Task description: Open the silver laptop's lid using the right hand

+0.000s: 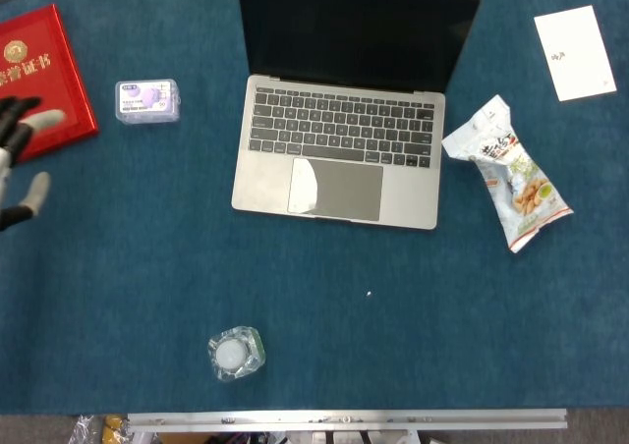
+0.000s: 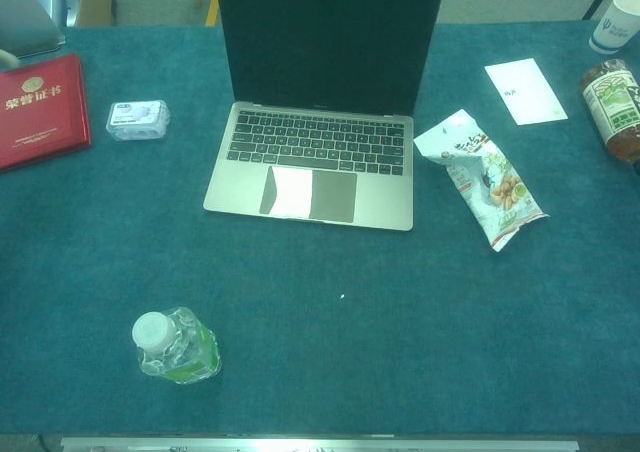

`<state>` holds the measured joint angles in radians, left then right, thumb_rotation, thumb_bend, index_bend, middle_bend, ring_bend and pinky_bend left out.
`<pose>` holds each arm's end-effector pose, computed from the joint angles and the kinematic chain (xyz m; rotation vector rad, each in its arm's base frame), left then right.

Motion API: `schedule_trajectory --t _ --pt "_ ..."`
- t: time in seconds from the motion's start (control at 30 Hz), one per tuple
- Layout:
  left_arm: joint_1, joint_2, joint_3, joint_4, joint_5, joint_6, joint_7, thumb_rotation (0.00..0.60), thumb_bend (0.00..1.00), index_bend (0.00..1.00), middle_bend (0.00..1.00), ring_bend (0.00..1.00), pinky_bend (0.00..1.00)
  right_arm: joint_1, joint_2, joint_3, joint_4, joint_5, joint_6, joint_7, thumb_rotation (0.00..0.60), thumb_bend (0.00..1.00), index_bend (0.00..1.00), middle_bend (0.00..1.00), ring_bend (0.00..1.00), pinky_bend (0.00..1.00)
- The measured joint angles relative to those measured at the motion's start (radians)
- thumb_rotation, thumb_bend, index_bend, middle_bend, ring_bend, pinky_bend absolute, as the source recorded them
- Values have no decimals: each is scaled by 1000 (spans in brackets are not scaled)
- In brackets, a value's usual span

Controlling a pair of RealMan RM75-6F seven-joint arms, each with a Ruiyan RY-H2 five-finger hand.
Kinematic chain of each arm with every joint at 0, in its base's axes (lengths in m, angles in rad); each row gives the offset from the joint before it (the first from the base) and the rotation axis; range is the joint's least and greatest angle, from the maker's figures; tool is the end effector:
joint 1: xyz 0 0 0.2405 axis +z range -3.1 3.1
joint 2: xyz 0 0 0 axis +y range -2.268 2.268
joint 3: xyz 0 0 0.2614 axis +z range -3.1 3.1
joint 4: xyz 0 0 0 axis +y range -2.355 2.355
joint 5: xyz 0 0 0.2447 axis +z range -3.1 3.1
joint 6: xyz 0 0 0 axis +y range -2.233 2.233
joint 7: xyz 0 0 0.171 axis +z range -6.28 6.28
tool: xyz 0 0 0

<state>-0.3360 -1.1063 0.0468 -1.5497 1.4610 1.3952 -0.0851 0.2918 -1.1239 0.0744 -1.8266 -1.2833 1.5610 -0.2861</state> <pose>-0.3093 0.2715 0.1166 -1.5792 -0.8911 -0.9470 -0.2584 -0.2678 0.1324 1.3144 -0.7888 0.9352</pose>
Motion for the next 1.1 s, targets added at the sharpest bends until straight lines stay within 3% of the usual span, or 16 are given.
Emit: schedule_trajectory --t 0.3,0.67,1.1 --pt "115 27 8 -2 -48 58 -19 600 416 217 148 97 154 -104 -18 -28 70 -24 49 92 600 124 102 250 102 190" --pt "249 27 24 -3 -31 174 -26 600 416 229 157 97 154 -175 -25 -21 119 -38 67 157 600 123 102 250 102 190" --pt "310 36 10 -14 -11 207 -27 600 417 229 158 97 154 -219 -27 0 157 -35 48 197 600 124 102 250 102 190"
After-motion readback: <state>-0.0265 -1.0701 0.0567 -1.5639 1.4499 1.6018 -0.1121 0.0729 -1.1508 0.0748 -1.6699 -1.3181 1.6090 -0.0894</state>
